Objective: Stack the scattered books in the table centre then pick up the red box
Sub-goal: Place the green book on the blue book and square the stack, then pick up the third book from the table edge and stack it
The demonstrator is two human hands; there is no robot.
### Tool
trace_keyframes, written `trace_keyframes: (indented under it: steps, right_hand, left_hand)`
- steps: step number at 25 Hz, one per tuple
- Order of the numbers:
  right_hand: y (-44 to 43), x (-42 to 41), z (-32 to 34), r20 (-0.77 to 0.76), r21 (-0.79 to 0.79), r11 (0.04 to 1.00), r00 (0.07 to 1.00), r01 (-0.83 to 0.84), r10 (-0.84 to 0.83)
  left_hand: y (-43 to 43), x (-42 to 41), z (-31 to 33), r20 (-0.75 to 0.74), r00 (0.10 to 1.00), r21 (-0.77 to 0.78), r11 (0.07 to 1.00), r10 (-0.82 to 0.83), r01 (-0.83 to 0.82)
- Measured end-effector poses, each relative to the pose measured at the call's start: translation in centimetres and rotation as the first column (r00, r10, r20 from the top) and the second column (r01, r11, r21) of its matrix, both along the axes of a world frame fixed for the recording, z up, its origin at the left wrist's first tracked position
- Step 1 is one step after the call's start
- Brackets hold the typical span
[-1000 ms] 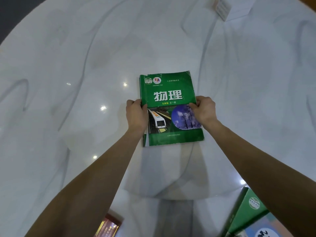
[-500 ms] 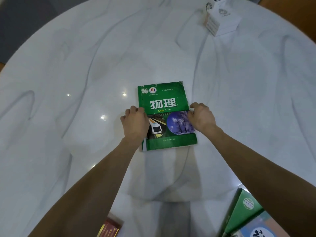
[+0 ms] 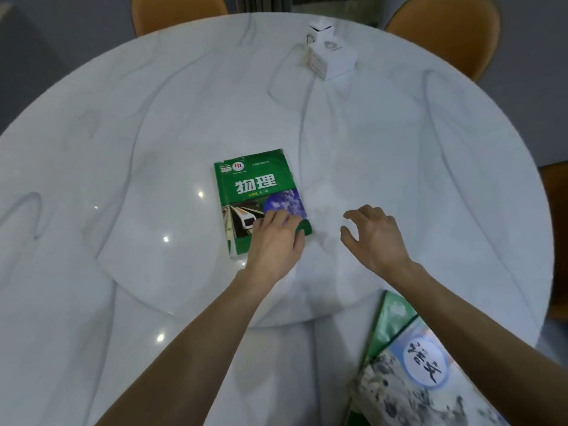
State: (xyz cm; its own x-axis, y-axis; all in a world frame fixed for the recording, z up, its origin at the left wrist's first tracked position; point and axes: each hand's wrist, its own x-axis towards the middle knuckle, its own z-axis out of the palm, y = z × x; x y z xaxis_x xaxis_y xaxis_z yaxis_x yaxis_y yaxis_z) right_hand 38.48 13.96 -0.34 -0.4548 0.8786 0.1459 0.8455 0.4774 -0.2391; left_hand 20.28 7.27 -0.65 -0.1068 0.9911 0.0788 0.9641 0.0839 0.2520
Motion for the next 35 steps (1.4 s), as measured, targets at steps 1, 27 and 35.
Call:
trace_keyframes:
  steps: [1,27,35]
  right_hand:
    - [-1.1,1.0,0.0,-0.005,0.010,1.000,1.000,0.001,-0.001]
    - [-24.7,22.2,-7.8,-0.026,-0.467,0.522,0.579,0.713,-0.815]
    - [-24.4,21.2,-6.9,-0.146,-0.742,0.282,0.264,0.608,-0.953]
  left_hand:
    - [-0.6,1.3,0.1,0.015,0.999,0.001,1.000,-0.030,0.030]
    - [-10.3,21.2,-6.2,0.356,0.926,-0.390,0.880,-0.127,0.271]
    - [-8.6,21.5,-6.2,0.439,0.895,-0.492,0.854,0.076,0.169]
